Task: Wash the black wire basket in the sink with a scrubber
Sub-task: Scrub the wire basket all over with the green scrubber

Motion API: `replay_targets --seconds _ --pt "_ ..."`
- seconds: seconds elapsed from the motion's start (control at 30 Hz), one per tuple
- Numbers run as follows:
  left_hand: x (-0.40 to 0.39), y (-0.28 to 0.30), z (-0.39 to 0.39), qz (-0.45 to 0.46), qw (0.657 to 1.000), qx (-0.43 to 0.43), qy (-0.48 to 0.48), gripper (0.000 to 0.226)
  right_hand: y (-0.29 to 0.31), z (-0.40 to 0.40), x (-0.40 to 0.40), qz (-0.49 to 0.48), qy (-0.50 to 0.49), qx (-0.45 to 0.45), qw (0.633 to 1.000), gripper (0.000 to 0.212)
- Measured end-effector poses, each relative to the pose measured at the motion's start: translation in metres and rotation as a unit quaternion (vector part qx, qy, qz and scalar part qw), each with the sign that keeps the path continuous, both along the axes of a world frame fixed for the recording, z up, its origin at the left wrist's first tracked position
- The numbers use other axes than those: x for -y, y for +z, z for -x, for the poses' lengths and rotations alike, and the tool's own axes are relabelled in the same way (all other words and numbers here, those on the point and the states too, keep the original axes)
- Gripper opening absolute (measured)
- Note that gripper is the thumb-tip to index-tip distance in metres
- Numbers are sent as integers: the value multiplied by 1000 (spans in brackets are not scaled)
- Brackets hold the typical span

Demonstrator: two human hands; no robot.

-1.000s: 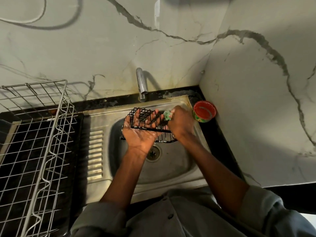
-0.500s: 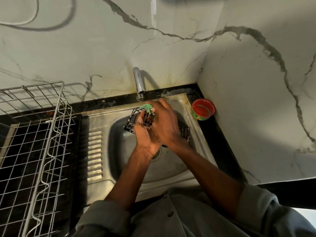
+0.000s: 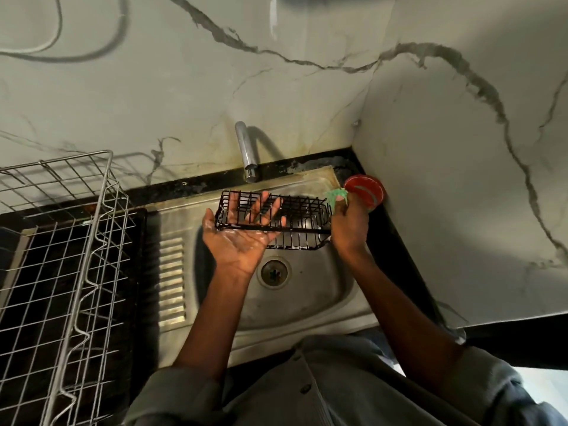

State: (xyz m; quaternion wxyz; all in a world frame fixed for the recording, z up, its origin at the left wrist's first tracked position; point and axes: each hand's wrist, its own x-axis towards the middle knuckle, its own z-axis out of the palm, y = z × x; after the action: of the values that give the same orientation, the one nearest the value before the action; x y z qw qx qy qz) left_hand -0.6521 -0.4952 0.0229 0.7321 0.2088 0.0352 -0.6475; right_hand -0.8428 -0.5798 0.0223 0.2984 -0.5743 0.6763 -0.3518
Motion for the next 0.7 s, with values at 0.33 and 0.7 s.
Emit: replay_targets --seconds 0.33,0.7 --pt "5 14 18 -60 998 29 19 62 41 -67 -25 -23 261 135 956 25" --pt "1 12 33 -78 997 21 20 65 49 -81 -21 15 362 -51 931 18"
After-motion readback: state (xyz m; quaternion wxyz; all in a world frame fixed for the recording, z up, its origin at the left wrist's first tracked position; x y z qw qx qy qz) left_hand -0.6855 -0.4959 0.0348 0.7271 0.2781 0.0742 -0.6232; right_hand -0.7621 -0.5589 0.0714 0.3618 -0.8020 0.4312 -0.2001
